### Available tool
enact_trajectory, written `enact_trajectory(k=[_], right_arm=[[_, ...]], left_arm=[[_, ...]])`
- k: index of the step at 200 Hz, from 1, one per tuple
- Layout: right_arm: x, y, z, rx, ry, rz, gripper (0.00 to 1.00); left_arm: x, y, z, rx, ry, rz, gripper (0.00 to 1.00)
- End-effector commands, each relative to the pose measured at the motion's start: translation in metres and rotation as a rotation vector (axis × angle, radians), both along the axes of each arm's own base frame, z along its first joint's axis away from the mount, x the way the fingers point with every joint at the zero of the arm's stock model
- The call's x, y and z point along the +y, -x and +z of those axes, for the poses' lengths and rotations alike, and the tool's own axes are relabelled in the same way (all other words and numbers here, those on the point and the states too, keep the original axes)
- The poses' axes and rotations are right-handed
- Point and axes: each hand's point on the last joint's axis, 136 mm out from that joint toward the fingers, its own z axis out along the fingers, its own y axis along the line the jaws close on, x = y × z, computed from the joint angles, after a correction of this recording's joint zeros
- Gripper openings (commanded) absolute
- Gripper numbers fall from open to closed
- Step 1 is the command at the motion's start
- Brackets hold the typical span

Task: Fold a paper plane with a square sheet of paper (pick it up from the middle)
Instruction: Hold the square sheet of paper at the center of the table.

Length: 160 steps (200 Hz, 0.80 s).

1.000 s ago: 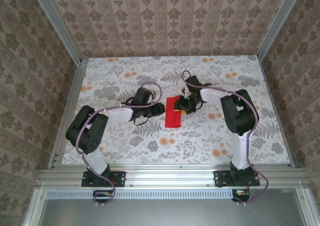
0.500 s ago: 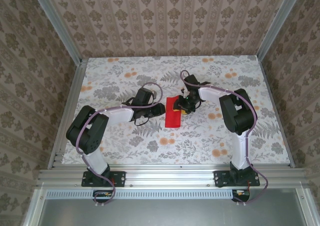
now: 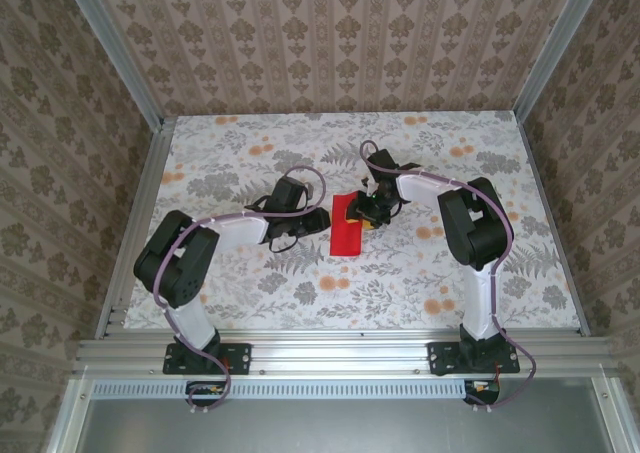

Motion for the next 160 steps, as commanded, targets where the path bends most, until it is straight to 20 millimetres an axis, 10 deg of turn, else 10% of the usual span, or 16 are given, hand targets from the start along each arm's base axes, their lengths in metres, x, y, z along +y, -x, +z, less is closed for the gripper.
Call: enact_trajectory(k=[1,160], right_arm=[[-0.06,0.032,-0.071,0.145,0.317,-0.043,0.39],[-0.059,0.037,-0.078,0.15,0.343,0.004,0.39]], left_arm=[[-0.01,-0.004,0.005,-0.005,0.022,-0.01,0.35],[-0.039,-0.013,-0.008,0.093,0.038,-0.049,0.13]])
